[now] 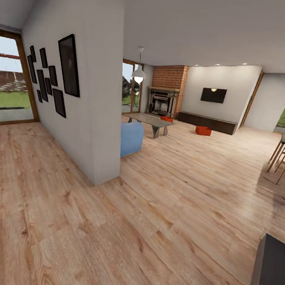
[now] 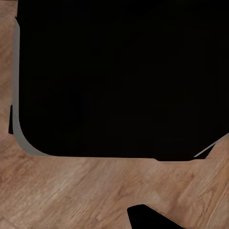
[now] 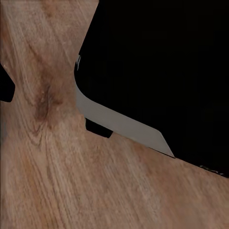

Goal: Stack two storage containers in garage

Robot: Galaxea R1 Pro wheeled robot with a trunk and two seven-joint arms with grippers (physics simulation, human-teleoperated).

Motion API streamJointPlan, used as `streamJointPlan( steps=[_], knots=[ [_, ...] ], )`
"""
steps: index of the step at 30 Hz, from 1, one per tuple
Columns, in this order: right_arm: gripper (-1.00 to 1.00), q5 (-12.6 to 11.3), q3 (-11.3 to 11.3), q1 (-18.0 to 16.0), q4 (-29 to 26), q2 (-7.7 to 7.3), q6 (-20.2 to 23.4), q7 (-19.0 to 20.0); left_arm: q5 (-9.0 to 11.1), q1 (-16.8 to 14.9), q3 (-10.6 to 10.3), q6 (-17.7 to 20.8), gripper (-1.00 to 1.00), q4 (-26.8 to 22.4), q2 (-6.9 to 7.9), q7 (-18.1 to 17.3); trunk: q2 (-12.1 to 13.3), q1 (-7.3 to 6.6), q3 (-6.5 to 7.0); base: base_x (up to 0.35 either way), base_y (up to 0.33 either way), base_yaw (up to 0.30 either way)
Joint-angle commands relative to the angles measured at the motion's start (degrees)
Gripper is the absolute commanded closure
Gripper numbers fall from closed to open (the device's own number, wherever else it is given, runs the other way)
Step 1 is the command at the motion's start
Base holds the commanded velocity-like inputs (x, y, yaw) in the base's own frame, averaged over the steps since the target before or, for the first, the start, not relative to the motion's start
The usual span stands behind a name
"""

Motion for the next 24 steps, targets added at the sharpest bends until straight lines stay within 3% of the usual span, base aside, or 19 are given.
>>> streamJointPlan(
  steps=[1, 9, 10, 12, 14, 24],
  knots=[
    [-1.0, -0.6, 0.5, -0.1, 0.1, 0.05, -0.3, -0.1, 0.3, 0.0, 0.2, -0.1, -1.0, 0.0, 0.0, 0.0, 0.0, 0.03, -0.05, 0.322, 0.0, 0.0],
    [-1.0, -1.0, 0.5, -0.1, 0.2, -0.84, -0.9, 0.0, 0.3, 0.0, 0.2, -0.1, -1.0, 0.0, 0.0, 0.0, 0.0, 0.03, -0.05, 0.322, 0.0, 0.0],
    [-1.0, -1.2, 0.5, -0.1, 0.2, -1.28, -1.0, 0.0, 0.3, 0.0, 0.2, -0.1, -1.0, 0.0, 0.0, 0.0, 0.0, 0.03, -0.05, 0.322, 0.0, 0.0],
    [-1.0, -1.4, 0.4, -0.1, 0.2, -3.55, -1.1, 0.0, 0.3, 0.0, 0.2, -0.1, -1.0, 0.0, 0.0, 0.0, 0.0, 0.03, -0.05, 0.322, 0.0, 0.0],
    [-1.0, -1.6, 0.4, -0.1, 0.2, -4.19, -1.1, 0.0, 0.3, 0.0, 0.2, -0.1, -1.0, 0.0, 0.0, 0.0, 0.0, 0.03, -0.05, 0.322, 0.0, 0.0],
    [-1.0, -1.5, 0.4, -0.1, 0.2, -4.54, -1.0, 0.3, 0.3, 0.0, 0.2, -0.1, -1.0, 0.0, -0.09, 0.0, 0.0, 0.03, -0.04, 0.322, 0.0, -0.004]
  ],
)
